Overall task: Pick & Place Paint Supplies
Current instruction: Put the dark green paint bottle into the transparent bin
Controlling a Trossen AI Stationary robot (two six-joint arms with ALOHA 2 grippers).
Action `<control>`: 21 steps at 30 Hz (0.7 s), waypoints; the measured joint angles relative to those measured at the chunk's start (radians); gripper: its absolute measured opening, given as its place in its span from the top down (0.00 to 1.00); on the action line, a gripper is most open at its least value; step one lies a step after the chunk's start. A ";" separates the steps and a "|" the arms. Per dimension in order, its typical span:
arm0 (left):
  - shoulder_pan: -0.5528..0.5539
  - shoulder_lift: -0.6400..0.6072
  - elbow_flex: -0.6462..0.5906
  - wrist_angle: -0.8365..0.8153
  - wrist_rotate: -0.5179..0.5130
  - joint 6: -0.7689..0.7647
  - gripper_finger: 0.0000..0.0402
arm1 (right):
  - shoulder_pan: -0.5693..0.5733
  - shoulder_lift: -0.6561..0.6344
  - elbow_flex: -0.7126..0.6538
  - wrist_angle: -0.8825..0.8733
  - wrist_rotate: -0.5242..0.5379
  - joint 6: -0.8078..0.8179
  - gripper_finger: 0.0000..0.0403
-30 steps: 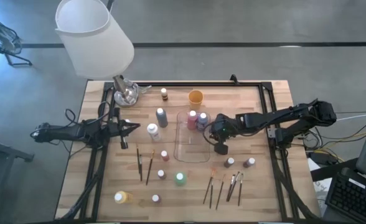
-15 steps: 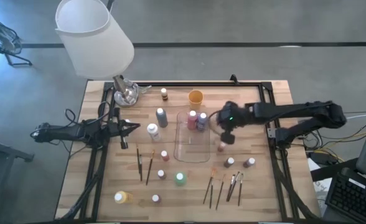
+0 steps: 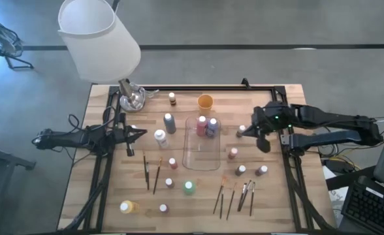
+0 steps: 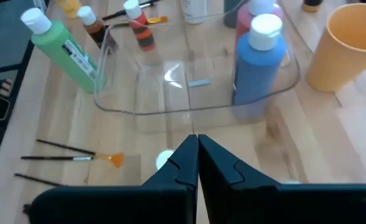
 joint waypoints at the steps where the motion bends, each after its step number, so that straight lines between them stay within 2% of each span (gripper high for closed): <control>1: 0.000 0.000 0.000 0.004 0.000 0.028 0.94 | 0.000 -0.019 0.000 -0.017 0.001 0.004 0.98; 5: 0.000 0.000 -0.005 0.036 -0.007 0.099 0.94 | 0.000 -0.084 -0.002 -0.094 0.004 0.006 0.98; 15: 0.000 0.000 -0.005 0.057 -0.007 0.065 0.94 | 0.000 -0.190 -0.003 -0.224 0.005 -0.042 0.98; 21: 0.000 0.000 -0.004 0.066 0.003 0.002 0.94 | 0.000 -0.285 -0.012 -0.237 0.006 -0.046 0.98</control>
